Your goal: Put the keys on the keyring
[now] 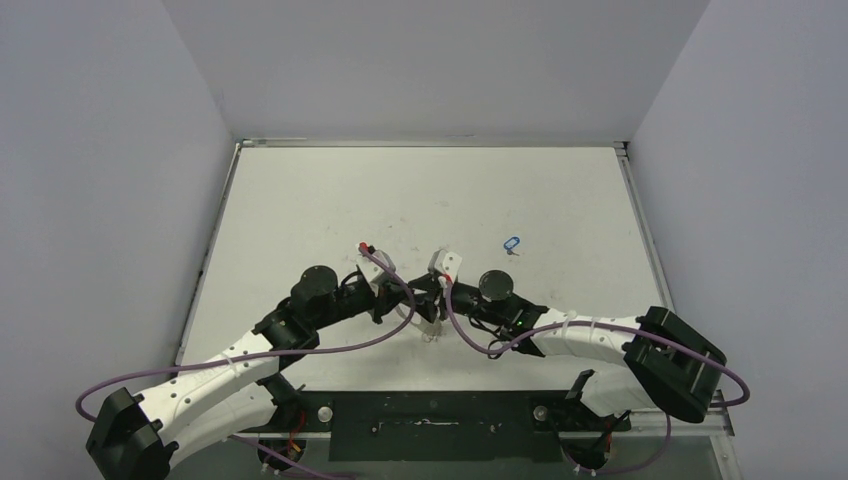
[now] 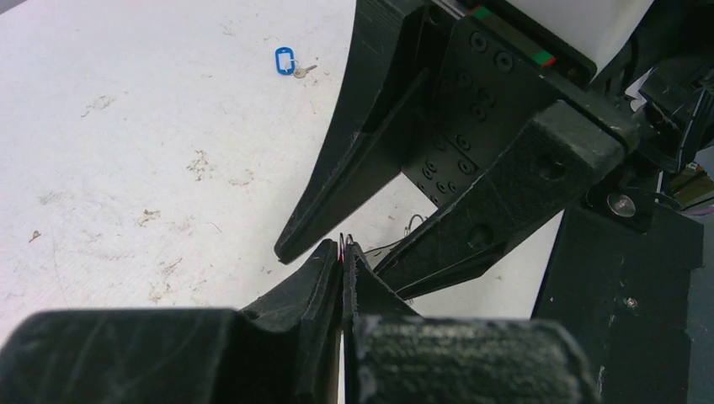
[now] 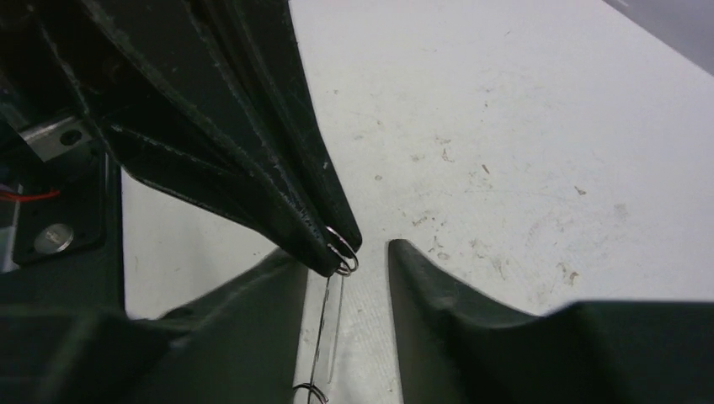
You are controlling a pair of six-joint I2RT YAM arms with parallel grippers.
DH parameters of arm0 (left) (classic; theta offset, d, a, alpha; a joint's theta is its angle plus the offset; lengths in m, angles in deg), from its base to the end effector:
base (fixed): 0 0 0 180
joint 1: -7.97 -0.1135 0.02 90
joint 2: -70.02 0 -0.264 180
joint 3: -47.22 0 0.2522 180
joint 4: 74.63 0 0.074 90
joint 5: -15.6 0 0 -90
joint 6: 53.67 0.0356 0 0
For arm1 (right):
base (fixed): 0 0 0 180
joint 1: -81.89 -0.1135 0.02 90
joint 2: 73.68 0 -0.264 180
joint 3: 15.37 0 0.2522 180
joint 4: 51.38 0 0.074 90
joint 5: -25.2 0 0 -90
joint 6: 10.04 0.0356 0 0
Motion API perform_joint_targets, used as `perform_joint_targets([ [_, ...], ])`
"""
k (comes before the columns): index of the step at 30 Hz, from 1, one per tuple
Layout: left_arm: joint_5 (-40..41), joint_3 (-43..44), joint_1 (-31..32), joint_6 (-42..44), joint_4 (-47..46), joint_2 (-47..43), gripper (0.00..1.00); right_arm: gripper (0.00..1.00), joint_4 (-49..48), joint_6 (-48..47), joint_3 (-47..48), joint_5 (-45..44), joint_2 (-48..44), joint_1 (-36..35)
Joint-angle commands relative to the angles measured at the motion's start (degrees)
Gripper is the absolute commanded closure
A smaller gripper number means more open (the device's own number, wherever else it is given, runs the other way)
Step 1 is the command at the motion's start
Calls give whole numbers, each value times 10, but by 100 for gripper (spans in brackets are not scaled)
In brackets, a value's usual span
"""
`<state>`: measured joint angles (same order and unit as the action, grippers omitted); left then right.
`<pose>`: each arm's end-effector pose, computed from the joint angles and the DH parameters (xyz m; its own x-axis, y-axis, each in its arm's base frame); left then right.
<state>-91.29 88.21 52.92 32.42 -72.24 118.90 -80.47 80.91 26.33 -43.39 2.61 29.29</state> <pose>0.1360 -0.1504 0.2585 -0.1859 0.0934 -0.9781 0.8677 0.4827 -0.1188 0.1547 0.2237 0.2165 -0.0741 -0.0715 -0.9947 -0.9592 0.2780 0.0515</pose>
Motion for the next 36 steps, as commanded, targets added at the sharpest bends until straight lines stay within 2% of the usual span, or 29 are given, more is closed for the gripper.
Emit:
perform_joint_targets([
  [1, -12, -1, 4, -4, -27, -6, 100, 73, -48, 6, 21, -3, 10, -4],
  [3, -6, -2, 4, -4, -22, -10, 100, 93, -58, 8, 14, -7, 9, -4],
  [4, -4, -4, 4, -4, -21, -13, 100, 99, -61, 8, 10, -9, 8, -4],
  [12, 22, -18, 3, -9, -24, -36, 100, 100, -57, 8, -10, -11, -14, -4],
  [13, 26, -19, 3, -9, -23, -40, 97, 100, -56, 9, -11, -9, -17, -4],
  [14, 28, -21, 3, -9, -23, -43, 89, 100, -53, 10, -10, -6, -21, -4],
  [16, 28, -23, 3, -5, -21, -51, 79, 100, -42, 12, -8, 2, -26, -4],
  [20, 28, -27, 3, 7, -12, -75, 68, 100, -12, 10, 1, 19, -38, -5],
  [27, 10, -31, 3, 49, -8, -96, 63, 100, 21, 1, 8, 32, -58, -4],
  [36, -41, -48, 5, 97, -75, -61, 61, 100, 31, 2, 8, 38, -66, -4],
])
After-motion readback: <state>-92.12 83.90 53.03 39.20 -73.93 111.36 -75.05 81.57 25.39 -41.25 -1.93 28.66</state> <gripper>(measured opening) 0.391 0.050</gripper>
